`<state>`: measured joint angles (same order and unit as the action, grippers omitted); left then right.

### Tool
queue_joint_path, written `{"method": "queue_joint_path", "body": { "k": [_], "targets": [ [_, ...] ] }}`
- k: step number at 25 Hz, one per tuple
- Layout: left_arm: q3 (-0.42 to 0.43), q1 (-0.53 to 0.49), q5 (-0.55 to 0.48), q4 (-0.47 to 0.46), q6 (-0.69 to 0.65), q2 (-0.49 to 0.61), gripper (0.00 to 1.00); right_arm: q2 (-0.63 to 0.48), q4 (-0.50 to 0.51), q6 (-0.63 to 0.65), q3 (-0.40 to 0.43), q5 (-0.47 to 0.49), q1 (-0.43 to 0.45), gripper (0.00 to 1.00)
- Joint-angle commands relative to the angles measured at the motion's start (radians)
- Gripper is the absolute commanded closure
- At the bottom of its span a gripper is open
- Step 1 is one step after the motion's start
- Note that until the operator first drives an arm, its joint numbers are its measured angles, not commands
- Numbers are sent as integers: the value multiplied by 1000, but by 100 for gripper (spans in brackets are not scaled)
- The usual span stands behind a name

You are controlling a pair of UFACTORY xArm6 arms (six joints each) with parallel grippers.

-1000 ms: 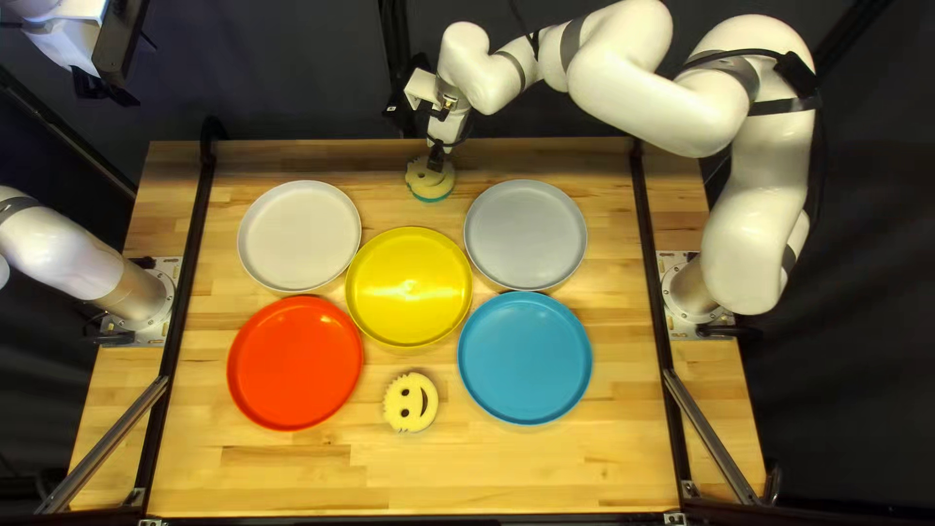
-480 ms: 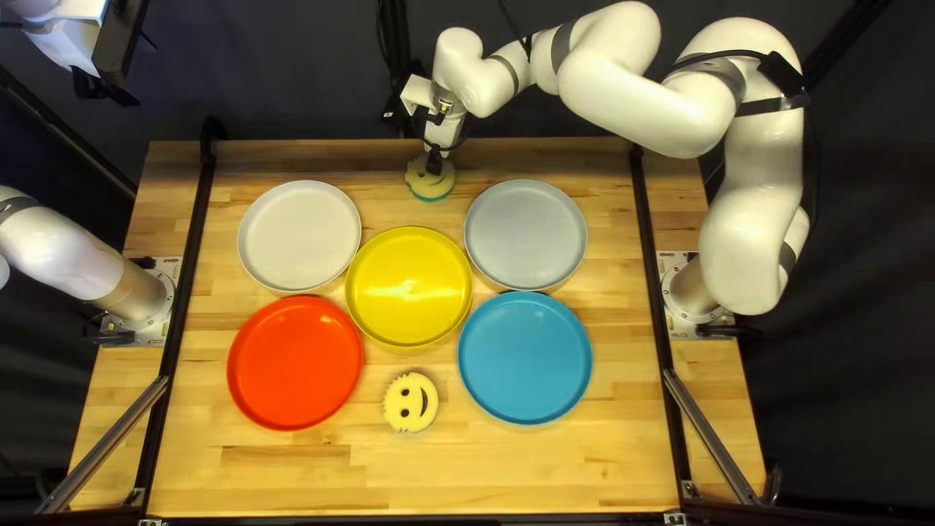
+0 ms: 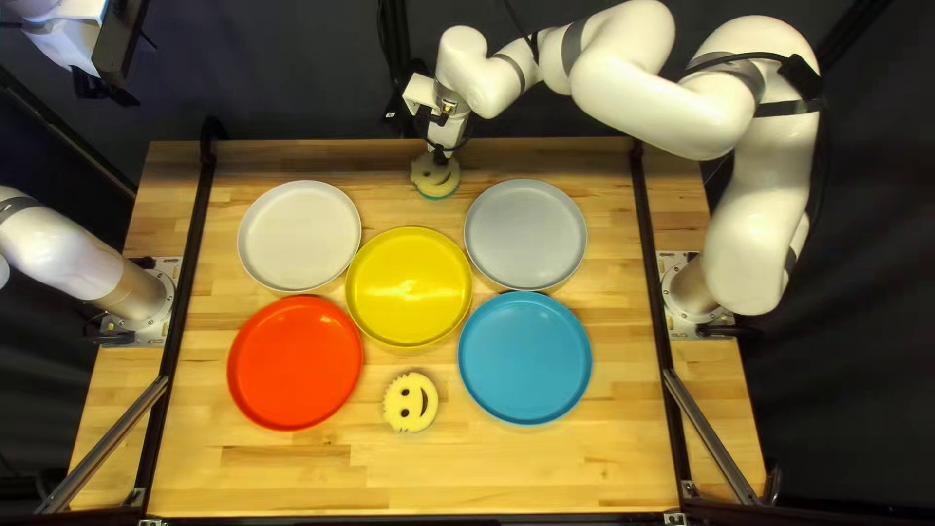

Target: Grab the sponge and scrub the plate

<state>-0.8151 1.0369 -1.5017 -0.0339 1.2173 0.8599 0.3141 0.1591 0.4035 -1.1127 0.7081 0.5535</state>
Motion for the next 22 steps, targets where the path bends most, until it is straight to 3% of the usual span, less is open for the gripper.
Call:
{"method": "queue_joint_path", "body": {
  "k": [1,7,15,22],
  "targets": [
    [0,0,0,0,0,0,0,-111,-36,12,95,26,3,100],
    [0,0,0,0,0,0,0,-234,-97,-21,230,17,-34,100],
    [0,0,0,0,0,0,0,-279,-167,-96,375,-98,-91,100],
    [0,0,0,0,0,0,0,-350,-243,-191,473,-128,-130,100]
  ]
}}
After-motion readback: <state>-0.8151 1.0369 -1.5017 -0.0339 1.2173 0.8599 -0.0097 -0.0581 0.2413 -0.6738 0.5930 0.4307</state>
